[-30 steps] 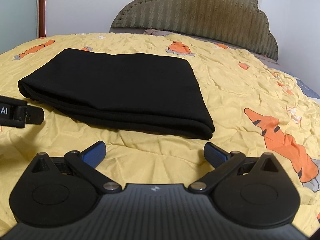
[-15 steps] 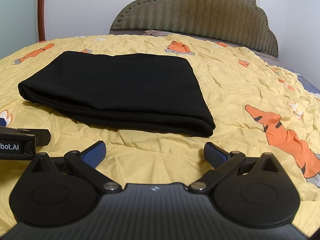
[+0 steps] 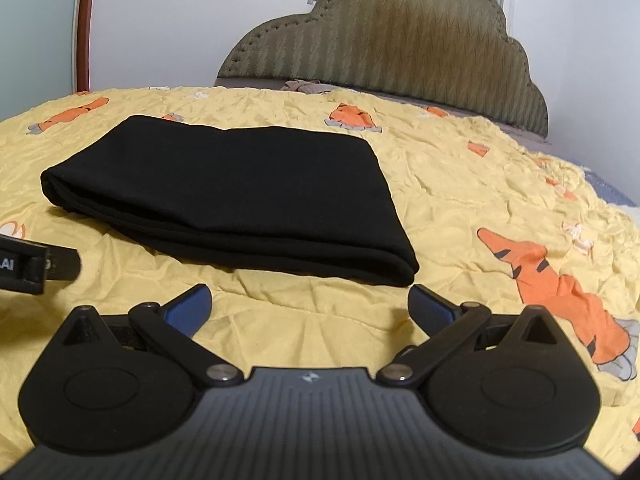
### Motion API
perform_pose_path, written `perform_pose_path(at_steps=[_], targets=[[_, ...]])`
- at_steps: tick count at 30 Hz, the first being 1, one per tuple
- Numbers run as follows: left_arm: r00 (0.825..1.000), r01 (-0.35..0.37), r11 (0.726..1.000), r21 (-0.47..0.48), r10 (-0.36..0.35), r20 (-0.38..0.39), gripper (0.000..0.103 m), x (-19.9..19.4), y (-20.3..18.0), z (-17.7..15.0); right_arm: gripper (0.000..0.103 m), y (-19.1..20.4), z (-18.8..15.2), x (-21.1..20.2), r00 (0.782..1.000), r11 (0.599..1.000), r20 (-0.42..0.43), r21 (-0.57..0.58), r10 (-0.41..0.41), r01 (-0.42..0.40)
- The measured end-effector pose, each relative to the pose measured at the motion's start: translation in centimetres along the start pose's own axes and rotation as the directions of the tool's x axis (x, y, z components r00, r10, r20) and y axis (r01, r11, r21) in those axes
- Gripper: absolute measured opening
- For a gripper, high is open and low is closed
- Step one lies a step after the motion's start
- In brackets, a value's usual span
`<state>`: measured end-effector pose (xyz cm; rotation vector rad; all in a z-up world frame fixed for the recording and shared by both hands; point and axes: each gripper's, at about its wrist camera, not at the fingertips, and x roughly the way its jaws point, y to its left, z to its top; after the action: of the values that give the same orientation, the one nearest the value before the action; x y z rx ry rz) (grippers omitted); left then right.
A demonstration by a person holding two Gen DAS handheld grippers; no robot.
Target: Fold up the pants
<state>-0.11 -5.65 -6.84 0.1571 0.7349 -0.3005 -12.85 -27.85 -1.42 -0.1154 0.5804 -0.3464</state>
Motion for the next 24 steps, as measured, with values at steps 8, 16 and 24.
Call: perform_pose_path(at_steps=[8,16,24], targets=[[1.0,-0.001,1.0,-0.007,0.0,-0.013,0.103,-0.08,0.26,-0.12,0.103,-0.41,0.0,0.14,1.0,1.0,-0.02,0.018,0.02,-0.02],[1.0,0.001,1.0,-0.011,-0.001,-0.02,0.103,0.09,0.35,-0.19,0.103,-0.6,0.01,0.47,0.998,0.999,-0.042,0.035,0.038,-0.036],[1.0,0.003,1.0,-0.009,-0.004,-0.027,0.103,0.33,0.29,-0.26,0.103,-0.6,0.11,0.81,0.997,0.999,-0.057,0.031,0.044,-0.042]])
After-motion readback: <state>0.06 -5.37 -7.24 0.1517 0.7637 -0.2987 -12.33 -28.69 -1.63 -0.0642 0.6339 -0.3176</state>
